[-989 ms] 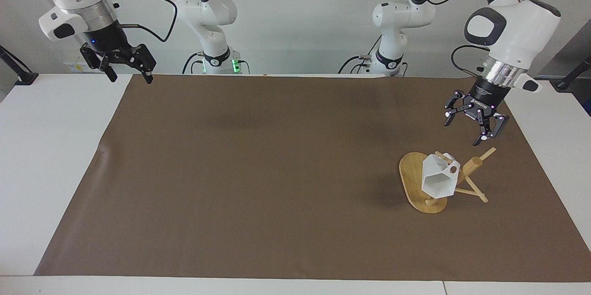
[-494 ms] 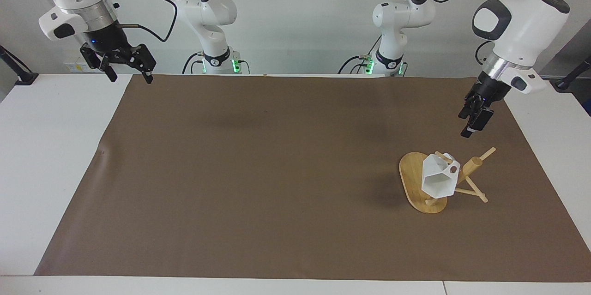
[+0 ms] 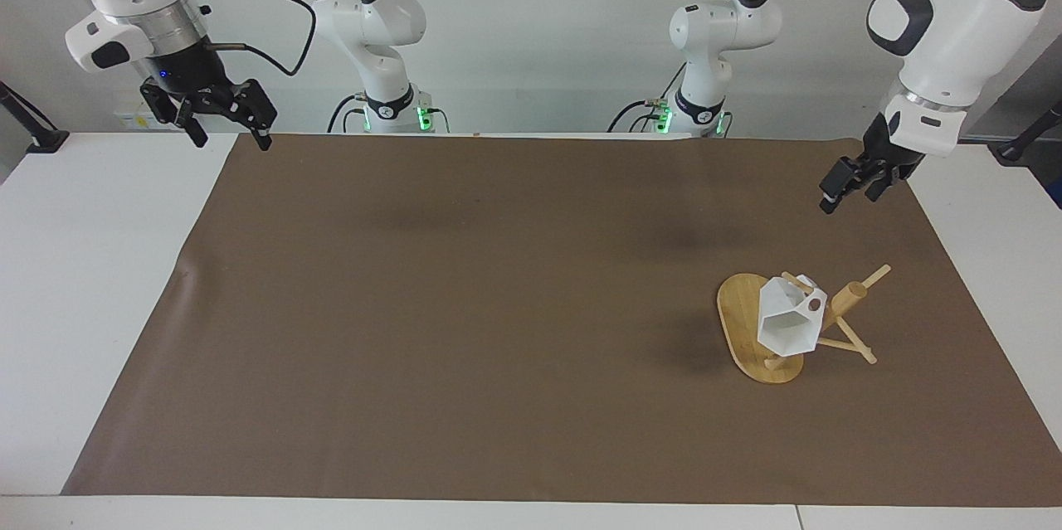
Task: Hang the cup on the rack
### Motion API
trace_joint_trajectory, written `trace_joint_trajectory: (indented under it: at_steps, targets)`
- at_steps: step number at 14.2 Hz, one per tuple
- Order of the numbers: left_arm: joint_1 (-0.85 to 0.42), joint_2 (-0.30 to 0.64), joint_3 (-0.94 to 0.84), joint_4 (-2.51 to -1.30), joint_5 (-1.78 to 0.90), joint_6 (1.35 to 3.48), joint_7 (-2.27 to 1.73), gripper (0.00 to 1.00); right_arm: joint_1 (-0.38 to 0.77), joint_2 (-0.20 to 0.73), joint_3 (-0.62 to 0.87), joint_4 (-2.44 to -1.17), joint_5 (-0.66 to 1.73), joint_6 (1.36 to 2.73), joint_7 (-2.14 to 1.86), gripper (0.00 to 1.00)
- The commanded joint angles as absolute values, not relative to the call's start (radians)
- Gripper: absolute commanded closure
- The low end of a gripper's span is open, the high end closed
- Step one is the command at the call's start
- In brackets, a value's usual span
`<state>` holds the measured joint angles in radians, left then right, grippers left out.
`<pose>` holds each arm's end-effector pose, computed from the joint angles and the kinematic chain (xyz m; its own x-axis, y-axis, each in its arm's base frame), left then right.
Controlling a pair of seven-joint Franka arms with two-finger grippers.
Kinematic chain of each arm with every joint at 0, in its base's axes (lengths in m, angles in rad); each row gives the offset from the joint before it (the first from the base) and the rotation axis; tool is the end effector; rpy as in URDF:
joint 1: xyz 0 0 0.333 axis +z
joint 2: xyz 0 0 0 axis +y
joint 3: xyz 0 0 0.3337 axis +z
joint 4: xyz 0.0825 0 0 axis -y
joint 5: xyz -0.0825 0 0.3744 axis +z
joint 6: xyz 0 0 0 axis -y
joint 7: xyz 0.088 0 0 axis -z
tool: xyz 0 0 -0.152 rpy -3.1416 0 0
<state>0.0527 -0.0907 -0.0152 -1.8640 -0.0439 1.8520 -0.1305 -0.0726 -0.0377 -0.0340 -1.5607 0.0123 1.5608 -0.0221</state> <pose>0.5348 0.0145 0.5338 0.9812 0.1790 0.0723 0.1755 -0.9831 0.0515 0.5307 -0.0553 0.6213 0.9957 -0.0842 0.0381 -0.0838 -0.9964 -0.0127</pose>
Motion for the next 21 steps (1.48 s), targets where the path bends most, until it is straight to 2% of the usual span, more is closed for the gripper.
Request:
trace_joint_trajectory:
  at_steps: [1,3,6,7,9,11,15,17,21]
  targets:
    - [0.043,-0.084,-0.023,-1.796,0.012,1.743,-0.042,0.00,-0.083,-0.052,-0.026,-1.574,0.028,1.560,-0.023,0.00]
    - [0.035,-0.080,-0.043,-1.757,0.034,1.697,0.000,0.00,-0.083,-0.052,-0.028,-1.574,0.028,1.560,-0.023,0.00]
    - [0.008,-0.049,-0.049,-1.634,0.055,1.570,0.005,0.00,-0.081,-0.052,-0.026,-1.574,0.028,1.560,-0.025,0.00]
    - [0.005,-0.043,-0.051,-1.629,0.045,1.577,0.008,0.00,-0.081,-0.052,-0.026,-1.574,0.028,1.560,-0.023,0.00]
    - [0.011,-0.080,-0.052,-1.710,0.040,1.611,0.006,0.00,-0.081,-0.052,-0.026,-1.574,0.028,1.560,-0.023,0.00]
    - [0.011,-0.081,-0.052,-1.713,0.040,1.617,0.000,0.00,-0.081,-0.052,-0.026,-1.574,0.028,1.560,-0.023,0.00]
    - [0.020,-0.057,-0.045,-1.654,-0.089,1.611,-0.008,0.00,-0.083,-0.052,-0.026,-1.574,0.028,1.560,-0.023,0.00]
    - [0.008,-0.049,-0.051,-1.623,-0.028,1.554,-0.002,0.00,-0.081,-0.054,-0.026,-1.574,0.028,1.560,-0.023,0.00]
    - [-0.008,-0.046,-0.052,-1.624,-0.005,1.578,-0.002,0.00,-0.081,-0.052,-0.026,-1.574,0.028,1.560,-0.023,0.00]
